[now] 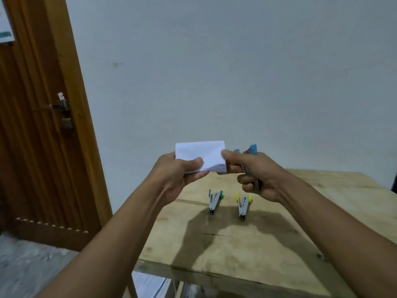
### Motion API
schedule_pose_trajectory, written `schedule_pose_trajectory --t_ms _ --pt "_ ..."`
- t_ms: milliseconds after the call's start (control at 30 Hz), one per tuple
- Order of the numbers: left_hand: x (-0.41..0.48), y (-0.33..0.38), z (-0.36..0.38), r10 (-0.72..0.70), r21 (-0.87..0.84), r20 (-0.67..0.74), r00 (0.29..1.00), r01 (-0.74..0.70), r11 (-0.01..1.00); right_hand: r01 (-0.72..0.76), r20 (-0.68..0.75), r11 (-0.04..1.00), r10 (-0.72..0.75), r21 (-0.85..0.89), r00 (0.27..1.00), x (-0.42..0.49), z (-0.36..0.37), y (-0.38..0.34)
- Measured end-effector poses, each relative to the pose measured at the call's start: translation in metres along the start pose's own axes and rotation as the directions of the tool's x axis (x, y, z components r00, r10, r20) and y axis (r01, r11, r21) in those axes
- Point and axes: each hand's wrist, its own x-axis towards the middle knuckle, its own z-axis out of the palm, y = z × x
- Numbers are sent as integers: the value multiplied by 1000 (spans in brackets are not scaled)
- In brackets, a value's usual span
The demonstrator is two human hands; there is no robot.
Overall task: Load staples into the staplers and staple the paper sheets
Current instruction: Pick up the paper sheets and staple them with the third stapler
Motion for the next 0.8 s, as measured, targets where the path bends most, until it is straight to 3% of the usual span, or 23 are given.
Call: schedule_pose_trajectory --t_ms 167,300,467,700,800 --pt "-6 2 -6 -61 -40 -4 998 61 997 78 -109 997 -81 -24 991 0 9 0" --pt "-11 1 -10 -149 -94 82 985 157 983 133 -132 989 -141 -68 981 0 15 -2" --pt "-9 1 -11 -36 -15 -51 998 35 999 131 -71 977 -144 -166 987 -6 20 -2" --pt "-12 -2 -14 51 85 -68 996 -45 995 106 -105 981 -124 -162 987 -4 26 0" --pt "-11 -1 -15 83 61 -114 990 -76 995 115 -38 979 -123 -166 992 -6 24 4"
